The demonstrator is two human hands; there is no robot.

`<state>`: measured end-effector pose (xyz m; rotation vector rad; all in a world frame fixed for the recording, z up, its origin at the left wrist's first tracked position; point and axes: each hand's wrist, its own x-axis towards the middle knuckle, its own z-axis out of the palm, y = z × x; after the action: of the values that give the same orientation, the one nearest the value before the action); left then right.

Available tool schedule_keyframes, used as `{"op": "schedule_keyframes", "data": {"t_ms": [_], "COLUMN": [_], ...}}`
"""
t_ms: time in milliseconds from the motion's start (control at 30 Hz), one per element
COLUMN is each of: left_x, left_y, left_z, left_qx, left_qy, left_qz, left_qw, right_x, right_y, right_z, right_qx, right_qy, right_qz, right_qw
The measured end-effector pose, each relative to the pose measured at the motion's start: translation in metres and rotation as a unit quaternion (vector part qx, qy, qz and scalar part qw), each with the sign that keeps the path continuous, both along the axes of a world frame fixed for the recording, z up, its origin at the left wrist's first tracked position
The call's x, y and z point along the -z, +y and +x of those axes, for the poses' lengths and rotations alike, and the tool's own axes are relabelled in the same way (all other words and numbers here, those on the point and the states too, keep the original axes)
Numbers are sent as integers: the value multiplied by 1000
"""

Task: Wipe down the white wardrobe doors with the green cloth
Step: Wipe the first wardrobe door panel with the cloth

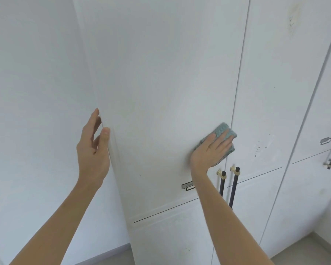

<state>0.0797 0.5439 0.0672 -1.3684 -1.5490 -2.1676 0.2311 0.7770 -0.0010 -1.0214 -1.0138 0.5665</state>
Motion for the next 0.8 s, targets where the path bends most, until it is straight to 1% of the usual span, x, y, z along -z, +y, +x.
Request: {"op": "schedule_keyframes", "data": {"t_ms": [33,100,167,200,267,333,367,433,500,567,633,700,733,767,800], "left_x": [0,1,2,2,1,-1,-1,-5,-11,-21,-32,-45,-51,-58,-63], "left_y": [0,0,2,1,1,0,-1,-2,-1,-1,0,1,2,3,4], "left_z": [0,0,0,0,-1,-1,0,2,5,7,9,8,8,7,8], "left_qx": [1,-2,2,5,10,15,14,2,-7,-14,-25,-37,-42,-48,-54], "left_qy": [0,3,2,1,1,-3,-6,-14,-26,-36,-38,-41,-45,-48,-49], "left_qz": [3,4,8,12,14,5,7,13,16,16,19,31,39,48,55], "left_qw": [1000,1000,1000,1000,1000,1000,1000,1000,1000,999,999,998,997,997,996], "right_x": [10,47,92,106,109,85,63,0,-74,-142,-185,-192,-182,-167,-145], "right_y": [-13,-57,-101,-111,-99,-73,-59,-31,-8,3,-2,-23,-38,-53,-66], "right_z": [-10,-37,-57,-59,-50,-34,-26,-11,-2,1,-5,-22,-30,-38,-41], "right_qx": [8,1,-56,-78,-95,-74,-68,-49,-7,28,55,74,70,45,10], "right_qy": [-25,-107,-184,-214,-251,-281,-284,-267,-239,-207,-176,-178,-204,-244,-297], "right_qz": [18,77,112,123,155,194,212,245,265,250,218,223,257,309,367], "right_qw": [999,991,975,966,951,937,933,931,934,945,958,956,942,918,882]}}
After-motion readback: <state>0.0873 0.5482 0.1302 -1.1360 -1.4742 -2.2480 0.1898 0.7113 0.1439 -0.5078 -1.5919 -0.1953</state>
